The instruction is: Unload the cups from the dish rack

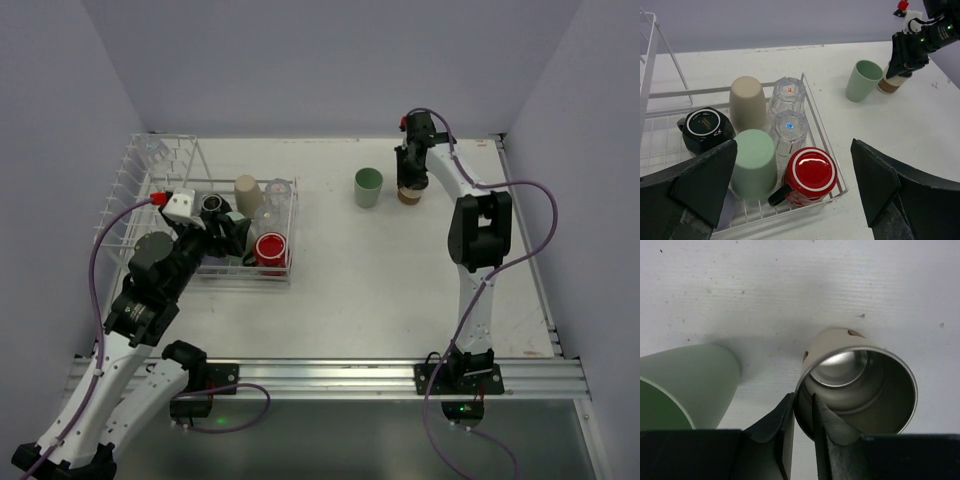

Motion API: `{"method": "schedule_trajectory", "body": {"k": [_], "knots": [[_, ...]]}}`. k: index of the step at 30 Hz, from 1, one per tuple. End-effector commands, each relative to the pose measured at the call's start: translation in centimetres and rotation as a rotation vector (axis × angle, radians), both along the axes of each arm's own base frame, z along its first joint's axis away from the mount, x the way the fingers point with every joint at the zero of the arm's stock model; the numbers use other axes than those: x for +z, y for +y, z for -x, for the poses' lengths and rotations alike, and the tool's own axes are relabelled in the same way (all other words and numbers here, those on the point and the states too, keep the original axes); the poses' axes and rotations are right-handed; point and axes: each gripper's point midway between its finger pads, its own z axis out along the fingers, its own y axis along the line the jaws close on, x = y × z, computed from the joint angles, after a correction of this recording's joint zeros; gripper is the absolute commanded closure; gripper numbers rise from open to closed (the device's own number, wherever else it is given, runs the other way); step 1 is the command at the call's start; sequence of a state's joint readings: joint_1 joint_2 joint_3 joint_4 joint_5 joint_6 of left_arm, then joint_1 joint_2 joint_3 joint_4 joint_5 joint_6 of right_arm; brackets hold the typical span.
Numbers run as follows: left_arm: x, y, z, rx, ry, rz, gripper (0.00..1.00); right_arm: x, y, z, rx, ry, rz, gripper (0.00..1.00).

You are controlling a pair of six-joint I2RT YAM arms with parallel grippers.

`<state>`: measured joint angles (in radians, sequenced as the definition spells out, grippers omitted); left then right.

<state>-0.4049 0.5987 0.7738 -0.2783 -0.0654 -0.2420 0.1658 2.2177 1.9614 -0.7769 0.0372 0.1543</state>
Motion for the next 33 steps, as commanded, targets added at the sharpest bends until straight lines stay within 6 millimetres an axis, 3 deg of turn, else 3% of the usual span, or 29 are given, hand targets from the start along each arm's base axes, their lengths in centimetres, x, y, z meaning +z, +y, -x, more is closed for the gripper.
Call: {"method": "schedule_trajectory", "body": {"k": [1, 2, 5, 8, 9, 10, 13, 14, 15, 16, 17, 18, 19, 20, 21, 22, 24, 25, 27, 28, 33], "knots": [[0.8, 1.0, -0.7, 0.052, -0.033, -0.015, 0.00, 1.7, 1.1, 0.0, 0.044, -0.013, -0.014, 0.76], [0.8, 1.1, -0.7, 0.058, -0.034, -0.015, 0.00, 1.9, 1.1, -0.1, 0.045, -0.019, -0.016, 0.70], [1.1, 1.5, -1.0, 0.084, -0.035, -0.015, 0.00, 3.4, 1.2, -0.3, 0.045, -0.056, -0.026, 0.65], [1.6, 1.8, -1.6, 0.119, -0.019, -0.011, 0.00, 6.4, 1.9, -0.3, 0.048, -0.130, -0.081, 0.57], [1.8, 1.8, -1.8, 0.126, -0.013, 0.000, 0.00, 9.2, 2.1, -0.1, 0.051, -0.192, -0.105, 0.54], [2.1, 1.6, -1.9, 0.124, -0.009, 0.007, 0.00, 9.6, 2.5, 0.5, 0.050, -0.198, -0.134, 0.52], [3.3, 1.5, -2.7, 0.146, 0.010, 0.038, 0.00, 14.4, 3.4, 1.5, 0.055, -0.345, -0.226, 0.45], [3.2, 1.7, -3.5, 0.176, 0.034, 0.030, 0.00, 15.0, 3.5, 2.1, 0.056, -0.368, -0.248, 0.41], [5.1, 1.9, -3.7, 0.197, 0.019, 0.050, 0.00, 13.9, 3.7, 3.2, 0.055, -0.353, -0.266, 0.37], [5.8, 2.3, -4.0, 0.230, 0.016, 0.056, 0.00, 17.1, 4.3, 3.8, 0.071, -0.445, -0.321, 0.36], [6.1, 2.7, -4.9, 0.272, 0.030, 0.049, 0.00, 17.4, 4.3, 4.5, 0.068, -0.463, -0.343, 0.36], [8.4, 2.8, -5.2, 0.282, -0.006, 0.070, 0.00, 15.6, 4.4, 5.7, 0.061, -0.438, -0.360, 0.36], [9.1, 2.9, -5.7, 0.297, -0.012, 0.075, 0.00, 18.4, 5.1, 6.3, 0.089, -0.527, -0.424, 0.36], [8.7, 2.8, -7.1, 0.320, 0.014, 0.061, 0.00, 18.4, 5.4, 7.0, 0.098, -0.538, -0.450, 0.36], [10.8, 2.9, -7.4, 0.331, -0.006, 0.072, 0.00, 18.5, 5.7, 7.5, 0.112, -0.553, -0.472, 0.36], [11.2, 3.2, -8.1, 0.356, -0.002, 0.067, 0.00, 17.4, 5.9, 8.2, 0.120, -0.538, -0.489, 0.36], [10.7, 5.1, -10.6, 0.441, 0.039, 0.049, 0.00, 17.5, 6.0, 9.0, 0.133, -0.546, -0.497, 0.37], [11.4, 7.5, -12.0, 0.503, 0.035, 0.067, 0.00, 17.2, 5.8, 9.2, 0.133, -0.543, -0.491, 0.37], [11.7, 9.4, -13.2, 0.536, 0.044, 0.109, 0.01, 17.2, 5.9, 9.3, 0.140, -0.541, -0.490, 0.37], [11.3, 11.5, -14.1, 0.593, 0.066, 0.110, 0.01, 17.2, 6.0, 9.3, 0.148, -0.541, -0.492, 0.37], [9.3, 15.3, -15.2, 0.719, 0.122, 0.078, 0.02, 17.2, 6.6, 9.6, 0.188, -0.537, -0.513, 0.37]]}}
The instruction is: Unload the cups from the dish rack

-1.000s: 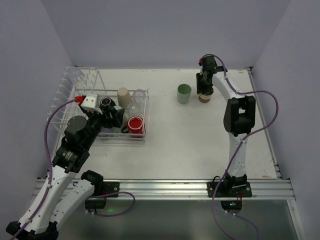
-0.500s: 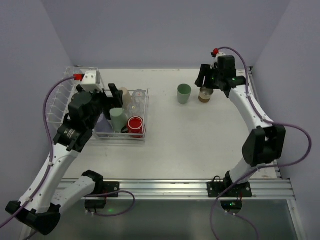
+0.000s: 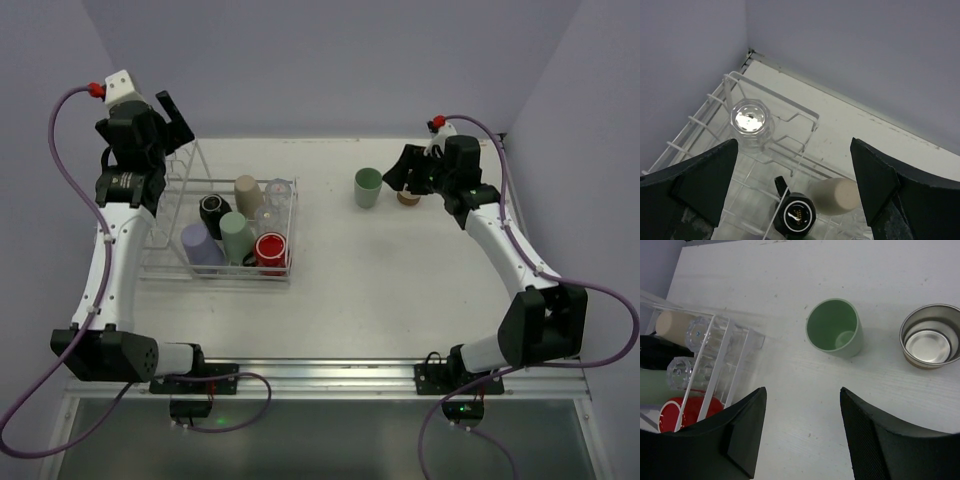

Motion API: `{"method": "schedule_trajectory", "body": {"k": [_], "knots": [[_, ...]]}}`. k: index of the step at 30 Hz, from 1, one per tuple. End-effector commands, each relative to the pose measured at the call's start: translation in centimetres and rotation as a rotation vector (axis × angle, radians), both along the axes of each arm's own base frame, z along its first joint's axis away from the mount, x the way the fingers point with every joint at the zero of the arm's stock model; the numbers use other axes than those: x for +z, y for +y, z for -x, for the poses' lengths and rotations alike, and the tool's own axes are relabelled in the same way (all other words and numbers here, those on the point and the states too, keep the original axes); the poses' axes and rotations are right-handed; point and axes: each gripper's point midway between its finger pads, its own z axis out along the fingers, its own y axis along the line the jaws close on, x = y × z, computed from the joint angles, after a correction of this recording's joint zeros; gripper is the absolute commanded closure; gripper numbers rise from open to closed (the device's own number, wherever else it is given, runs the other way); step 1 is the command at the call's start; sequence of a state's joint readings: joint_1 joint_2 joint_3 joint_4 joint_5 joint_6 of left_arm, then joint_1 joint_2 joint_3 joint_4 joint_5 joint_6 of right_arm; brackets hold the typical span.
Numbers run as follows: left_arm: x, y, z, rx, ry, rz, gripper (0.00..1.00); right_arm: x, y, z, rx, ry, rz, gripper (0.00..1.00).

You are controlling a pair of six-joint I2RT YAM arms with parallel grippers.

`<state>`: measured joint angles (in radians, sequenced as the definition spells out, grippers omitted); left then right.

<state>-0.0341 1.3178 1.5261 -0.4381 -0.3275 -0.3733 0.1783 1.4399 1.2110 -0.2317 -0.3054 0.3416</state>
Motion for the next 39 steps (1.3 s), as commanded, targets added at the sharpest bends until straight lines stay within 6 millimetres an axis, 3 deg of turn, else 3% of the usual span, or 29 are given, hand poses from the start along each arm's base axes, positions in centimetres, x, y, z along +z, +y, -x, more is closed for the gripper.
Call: {"method": "schedule_trajectory", "body": {"k": [1, 7, 10, 18, 21, 22, 24, 26, 27, 29, 32, 36, 39], "knots": [[-0.1, 2.4, 0.1, 0.085, 0.019, 0.008, 0.02, 2.3, 1.2, -0.4, 0.057, -0.082, -0.047, 0.37], [-3.5, 5.6, -1.7, 0.127, 0.108, 0.010, 0.05, 2.6, 1.8, -0.1, 0.091, -0.090, -0.071, 0.37], [-5.0, 6.1, -2.8, 0.122, 0.139, 0.016, 0.09, 2.4, 1.8, -0.1, 0.091, -0.089, -0.071, 0.37], [-6.6, 6.5, -5.0, 0.111, 0.162, -0.006, 0.19, 2.5, 2.3, 0.3, 0.114, -0.090, -0.092, 0.38], [-6.8, 6.8, -5.4, 0.120, 0.161, -0.013, 0.28, 2.3, 2.5, 0.3, 0.117, -0.084, -0.090, 0.38], [-7.2, 6.8, -5.4, 0.120, 0.166, -0.013, 0.38, 2.3, 2.6, 0.3, 0.120, -0.084, -0.091, 0.38], [-7.2, 6.9, -5.3, 0.127, 0.163, -0.016, 0.46, 2.3, 2.5, 0.3, 0.118, -0.085, -0.088, 0.38], [-7.3, 7.0, -5.0, 0.135, 0.160, -0.017, 0.61, 2.3, 2.6, 0.3, 0.119, -0.084, -0.090, 0.38], [-6.5, 6.9, -4.6, 0.132, 0.141, -0.019, 0.67, 2.5, 2.8, 0.4, 0.126, -0.089, -0.097, 0.38], [-5.8, 6.7, -4.2, 0.125, 0.119, -0.018, 0.72, 2.6, 3.1, 0.5, 0.134, -0.092, -0.106, 0.38], [-3.1, 6.3, -2.9, 0.114, 0.058, -0.018, 0.78, 2.9, 4.0, 1.0, 0.155, -0.091, -0.137, 0.38], [1.3, 5.6, 0.4, 0.099, -0.055, -0.013, 0.80, 5.2, 5.1, 2.0, 0.171, -0.162, -0.203, 0.34], [2.7, 3.6, 2.7, 0.025, -0.129, 0.037, 0.80, 7.2, 5.9, 3.5, 0.211, -0.211, -0.269, 0.24]]}}
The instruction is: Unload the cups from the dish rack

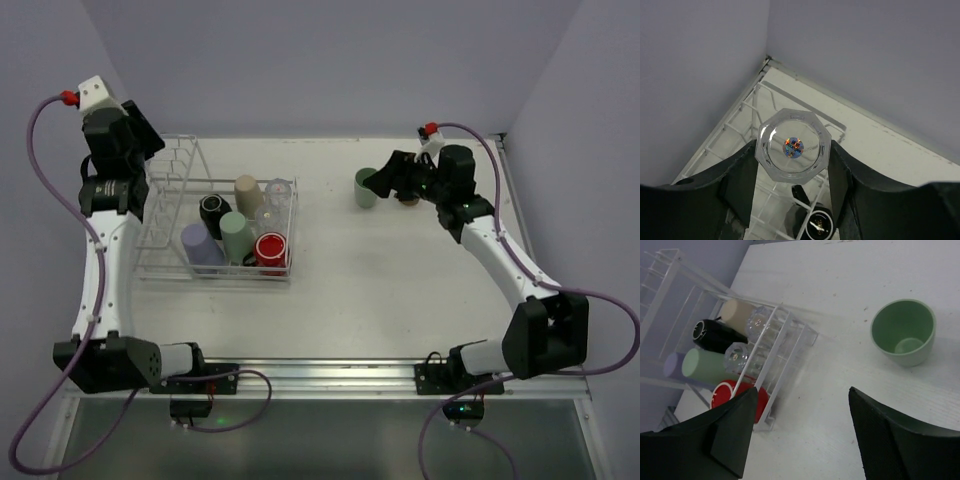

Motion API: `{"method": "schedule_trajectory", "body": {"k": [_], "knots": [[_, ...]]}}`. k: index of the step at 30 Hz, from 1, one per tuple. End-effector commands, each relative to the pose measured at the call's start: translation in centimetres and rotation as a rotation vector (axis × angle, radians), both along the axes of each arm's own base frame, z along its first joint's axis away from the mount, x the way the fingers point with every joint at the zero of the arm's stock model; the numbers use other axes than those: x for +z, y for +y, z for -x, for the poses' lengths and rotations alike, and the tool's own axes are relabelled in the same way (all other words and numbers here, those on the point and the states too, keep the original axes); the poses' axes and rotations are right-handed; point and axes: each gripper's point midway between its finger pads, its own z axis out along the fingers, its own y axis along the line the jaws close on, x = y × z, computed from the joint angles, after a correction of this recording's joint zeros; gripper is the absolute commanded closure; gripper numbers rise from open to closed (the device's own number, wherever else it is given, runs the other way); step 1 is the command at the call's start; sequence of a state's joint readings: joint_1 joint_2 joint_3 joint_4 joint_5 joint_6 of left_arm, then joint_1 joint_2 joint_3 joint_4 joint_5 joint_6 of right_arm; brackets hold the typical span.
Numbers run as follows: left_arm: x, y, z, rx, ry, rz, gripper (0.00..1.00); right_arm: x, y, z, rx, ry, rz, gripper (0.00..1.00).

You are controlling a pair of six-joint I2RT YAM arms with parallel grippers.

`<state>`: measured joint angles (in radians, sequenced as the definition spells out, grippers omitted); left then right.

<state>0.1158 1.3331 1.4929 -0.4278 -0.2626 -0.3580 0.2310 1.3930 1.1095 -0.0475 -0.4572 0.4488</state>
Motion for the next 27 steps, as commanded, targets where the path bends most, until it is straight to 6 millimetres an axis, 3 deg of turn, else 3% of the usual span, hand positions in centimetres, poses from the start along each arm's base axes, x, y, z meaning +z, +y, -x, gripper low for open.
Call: {"method": "schedule_trajectory", "body": {"k": [1, 3, 4, 6, 7, 8, 11, 13, 14, 20, 27], "knots": [[4.7, -3.6, 2.9, -0.155, -0.196, 0.076, 0.80, 6.8, 1.5, 2.2, 0.073, -0.178, -0.139, 0.21], [5.4, -6.8, 3.8, -0.296, -0.259, 0.131, 0.80, 8.1, 3.0, 3.9, 0.153, -0.208, -0.205, 0.21], [3.3, -9.6, 4.0, -0.425, -0.230, 0.212, 0.80, 8.8, 3.5, 4.6, 0.177, -0.221, -0.230, 0.21], [3.7, -13.4, 5.0, -0.575, -0.282, 0.270, 0.80, 10.7, 5.2, 6.9, 0.251, -0.260, -0.289, 0.21], [1.7, -15.7, 5.5, -0.661, -0.249, 0.343, 0.80, 11.3, 5.8, 7.7, 0.273, -0.273, -0.304, 0.21], [2.5, -18.6, 6.1, -0.762, -0.291, 0.357, 0.80, 12.4, 6.9, 8.8, 0.299, -0.298, -0.334, 0.22], [2.4, -23.1, 7.3, -0.931, -0.328, 0.445, 0.81, 14.0, 8.9, 10.7, 0.339, -0.318, -0.404, 0.24], [3.5, -24.9, 8.2, -1.016, -0.386, 0.512, 0.81, 14.5, 9.4, 11.4, 0.345, -0.331, -0.455, 0.26], [2.9, -25.7, 8.6, -1.044, -0.381, 0.541, 0.82, 14.8, 9.8, 12.2, 0.365, -0.336, -0.499, 0.27], [4.1, -28.3, 10.7, -1.149, -0.463, 0.623, 0.83, 13.7, 11.0, 13.2, 0.422, -0.289, -0.555, 0.39], [2.7, -29.9, 11.4, -1.186, -0.458, 0.662, 0.85, 13.6, 12.6, 13.8, 0.496, -0.247, -0.588, 0.43]]}}
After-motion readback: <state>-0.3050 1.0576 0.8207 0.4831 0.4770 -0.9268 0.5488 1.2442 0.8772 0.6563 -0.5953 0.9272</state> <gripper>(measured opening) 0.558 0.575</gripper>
